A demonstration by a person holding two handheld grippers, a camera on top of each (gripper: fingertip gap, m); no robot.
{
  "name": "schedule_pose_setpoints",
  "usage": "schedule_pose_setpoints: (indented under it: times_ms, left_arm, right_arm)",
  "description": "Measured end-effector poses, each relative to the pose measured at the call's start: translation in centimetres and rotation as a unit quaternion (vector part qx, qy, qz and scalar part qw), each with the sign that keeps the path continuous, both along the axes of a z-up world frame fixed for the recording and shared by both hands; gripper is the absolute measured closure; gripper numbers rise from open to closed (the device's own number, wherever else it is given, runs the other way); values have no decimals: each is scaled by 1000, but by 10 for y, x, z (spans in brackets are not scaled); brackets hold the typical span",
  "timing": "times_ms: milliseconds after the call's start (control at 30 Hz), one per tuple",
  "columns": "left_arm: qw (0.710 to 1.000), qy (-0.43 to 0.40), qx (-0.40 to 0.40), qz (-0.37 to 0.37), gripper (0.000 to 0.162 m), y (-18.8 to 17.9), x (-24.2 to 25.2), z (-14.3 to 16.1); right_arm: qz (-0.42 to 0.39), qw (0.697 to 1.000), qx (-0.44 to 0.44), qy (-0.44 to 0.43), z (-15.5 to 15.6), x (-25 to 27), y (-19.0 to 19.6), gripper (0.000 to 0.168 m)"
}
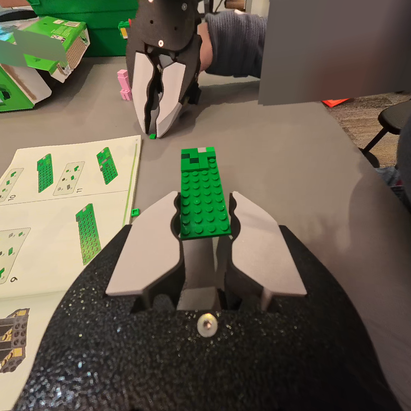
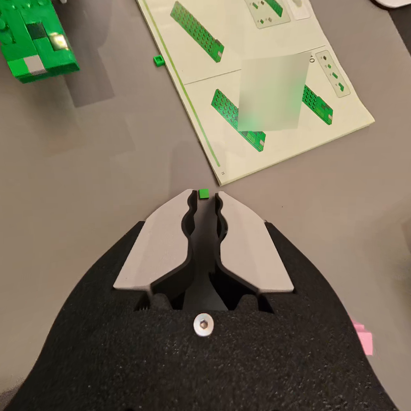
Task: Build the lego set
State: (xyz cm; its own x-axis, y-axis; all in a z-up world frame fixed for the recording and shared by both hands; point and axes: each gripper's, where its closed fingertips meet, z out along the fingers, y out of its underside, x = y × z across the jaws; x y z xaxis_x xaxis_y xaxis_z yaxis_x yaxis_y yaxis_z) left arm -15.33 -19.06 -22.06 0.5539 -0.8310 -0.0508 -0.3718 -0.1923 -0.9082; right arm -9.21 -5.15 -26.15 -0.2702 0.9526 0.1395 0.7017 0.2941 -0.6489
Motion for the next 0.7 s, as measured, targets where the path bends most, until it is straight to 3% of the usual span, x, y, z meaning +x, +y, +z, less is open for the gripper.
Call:
schedule_pose_setpoints:
  times_ms: [233, 433, 567, 700]
  left_arm:
    - [1000, 2, -3, 14, 121, 4, -3, -1]
    - [999, -10, -25, 41, 122, 11, -9, -2]
    - [998, -30, -34, 43, 122, 12, -12, 1]
    - [998, -37, -36, 38, 122, 11, -12, 2]
  right_arm:
    - [19, 999, -11, -32, 4, -2, -5, 161]
    - [114, 992, -12, 53, 60, -33, -75, 161]
    - [163, 986, 12, 38, 60, -46, -107, 161]
    - [173, 984, 18, 28, 54, -52, -116, 161]
